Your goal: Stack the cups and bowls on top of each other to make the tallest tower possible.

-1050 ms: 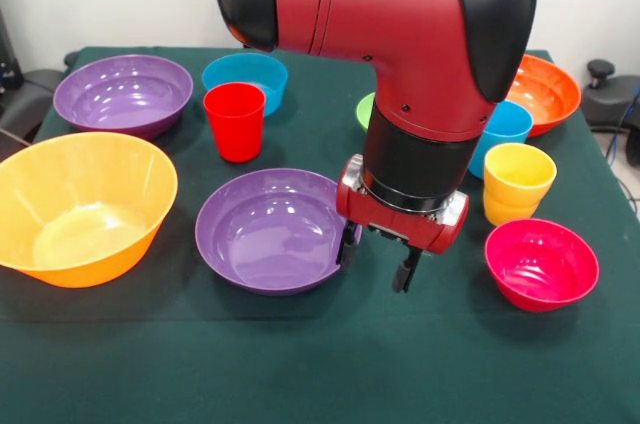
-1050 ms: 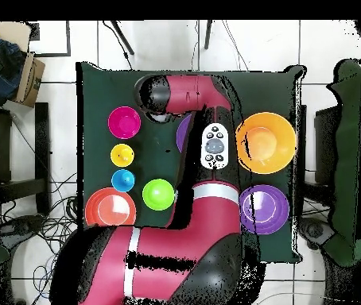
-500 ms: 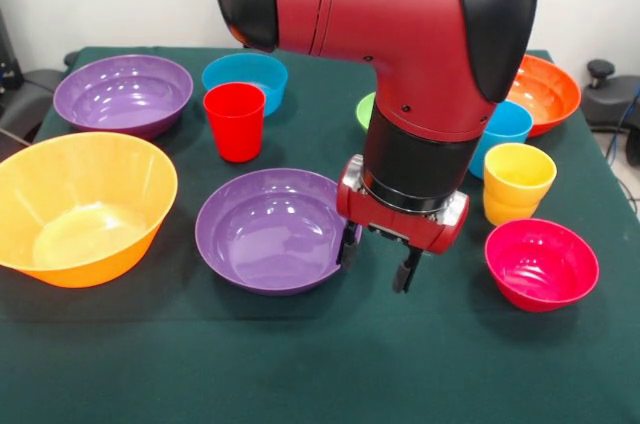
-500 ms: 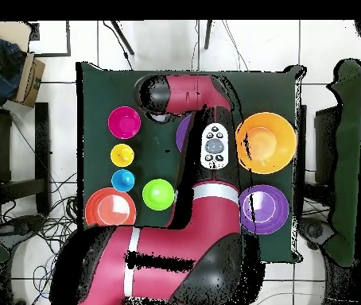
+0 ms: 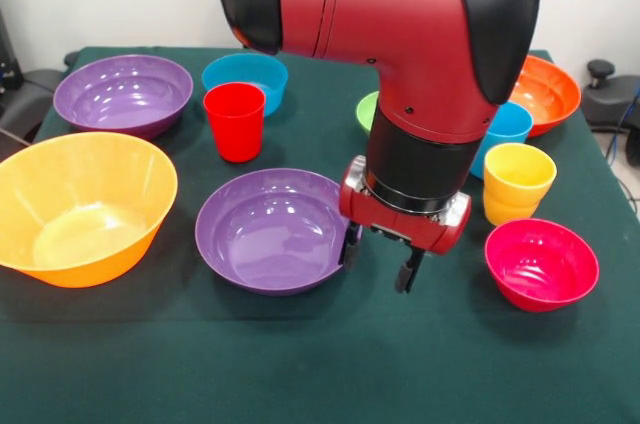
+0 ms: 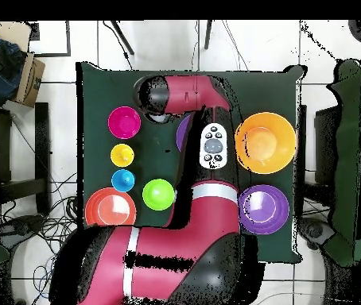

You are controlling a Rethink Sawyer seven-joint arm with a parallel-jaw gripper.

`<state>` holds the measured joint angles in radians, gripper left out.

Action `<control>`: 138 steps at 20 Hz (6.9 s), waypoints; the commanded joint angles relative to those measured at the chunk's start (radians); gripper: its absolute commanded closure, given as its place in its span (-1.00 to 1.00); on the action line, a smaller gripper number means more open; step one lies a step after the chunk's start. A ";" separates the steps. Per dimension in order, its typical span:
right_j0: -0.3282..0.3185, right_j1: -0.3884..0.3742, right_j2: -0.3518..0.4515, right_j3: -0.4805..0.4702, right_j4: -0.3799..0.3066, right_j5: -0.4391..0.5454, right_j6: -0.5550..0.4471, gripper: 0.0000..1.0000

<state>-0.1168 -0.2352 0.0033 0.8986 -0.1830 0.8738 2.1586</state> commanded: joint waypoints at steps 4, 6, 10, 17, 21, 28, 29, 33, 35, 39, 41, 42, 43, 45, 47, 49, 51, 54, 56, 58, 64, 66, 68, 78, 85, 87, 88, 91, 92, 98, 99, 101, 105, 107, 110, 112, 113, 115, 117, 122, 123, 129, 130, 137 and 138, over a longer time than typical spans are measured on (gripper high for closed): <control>0.027 0.028 0.090 0.036 -0.068 0.047 -0.205 -1.00; 0.028 0.029 0.089 0.034 -0.068 0.050 -0.205 -1.00; 0.033 0.031 0.085 0.027 -0.070 0.059 -0.202 -1.00; 0.043 0.036 0.077 0.015 -0.073 0.069 -0.195 -1.00; 0.048 0.039 0.074 0.008 -0.073 0.077 -0.191 -1.00; 0.049 0.041 0.072 0.002 -0.071 0.084 -0.191 -1.00; 0.049 0.041 0.072 0.001 -0.072 0.085 -0.193 -1.00; 0.048 0.041 0.072 0.002 -0.071 0.082 -0.194 -1.00; 0.047 0.042 0.073 0.000 -0.070 0.084 -0.196 -1.00; 0.044 0.041 0.075 -0.001 -0.067 0.088 -0.195 -1.00; 0.046 0.041 0.073 -0.007 -0.065 0.102 -0.195 -1.00; 0.048 0.042 0.073 -0.011 -0.065 0.109 -0.194 -1.00; 0.049 0.042 0.072 -0.014 -0.065 0.116 -0.193 -1.00; 0.052 0.044 0.070 -0.020 -0.065 0.123 -0.190 -1.00; 0.055 0.045 0.069 -0.024 -0.066 0.128 -0.188 -1.00; 0.060 0.046 0.067 -0.030 -0.072 0.133 -0.195 -1.00; 0.066 0.048 0.063 -0.035 -0.079 0.137 -0.198 -1.00; 0.071 0.050 0.059 -0.038 -0.080 0.139 -0.192 -1.00; 0.073 0.051 0.058 -0.039 -0.079 0.139 -0.190 -1.00; 0.076 0.051 0.056 -0.039 -0.079 0.138 -0.187 -1.00; 0.078 0.047 0.054 -0.029 -0.075 0.127 -0.184 -1.00; 0.076 0.046 0.055 -0.024 -0.074 0.120 -0.186 -1.00; 0.075 0.046 0.056 -0.022 -0.073 0.118 -0.187 -1.00; 0.078 0.045 0.053 -0.017 -0.081 0.109 -0.192 -1.00; 0.091 0.048 0.045 -0.020 -0.084 0.106 -0.175 -1.00; 0.095 0.049 0.042 -0.022 -0.084 0.108 -0.168 -1.00; 0.096 0.050 0.042 -0.024 -0.083 0.109 -0.168 -1.00; 0.101 0.053 0.039 -0.029 -0.083 0.114 -0.164 -1.00; 0.102 0.053 0.038 -0.030 -0.083 0.115 -0.163 -1.00; 0.100 0.049 0.038 -0.018 -0.079 0.099 -0.157 -1.00; 0.100 0.047 0.037 -0.013 -0.081 0.095 -0.158 -1.00; 0.099 0.043 0.039 -0.003 -0.079 0.086 -0.160 -1.00; 0.096 0.037 0.042 0.010 -0.079 0.075 -0.163 -1.00; 0.094 0.035 0.043 0.015 -0.079 0.070 -0.168 -1.00; 0.093 0.030 0.045 0.023 -0.081 0.069 -0.178 -1.00; 0.094 0.029 0.046 0.023 -0.083 0.072 -0.184 -1.00; 0.095 0.029 0.046 0.022 -0.083 0.074 -0.185 -1.00; 0.097 0.029 0.046 0.023 -0.082 0.076 -0.183 -1.00; 0.100 0.028 0.045 0.025 -0.082 0.076 -0.179 -1.00; 0.110 0.030 0.041 0.023 -0.083 0.079 -0.168 -1.00; 0.112 0.027 0.040 0.030 -0.083 0.074 -0.165 -1.00; 0.123 0.028 0.035 0.030 -0.083 0.076 -0.152 -1.00; 0.123 0.028 0.035 0.029 -0.082 0.076 -0.153 -1.00; 0.125 0.031 0.034 0.026 -0.080 0.077 -0.153 -1.00; 0.124 0.030 0.035 0.028 -0.079 0.073 -0.154 -1.00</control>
<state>-0.0068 -0.2286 -0.0088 0.8811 -0.1830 0.9043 2.1586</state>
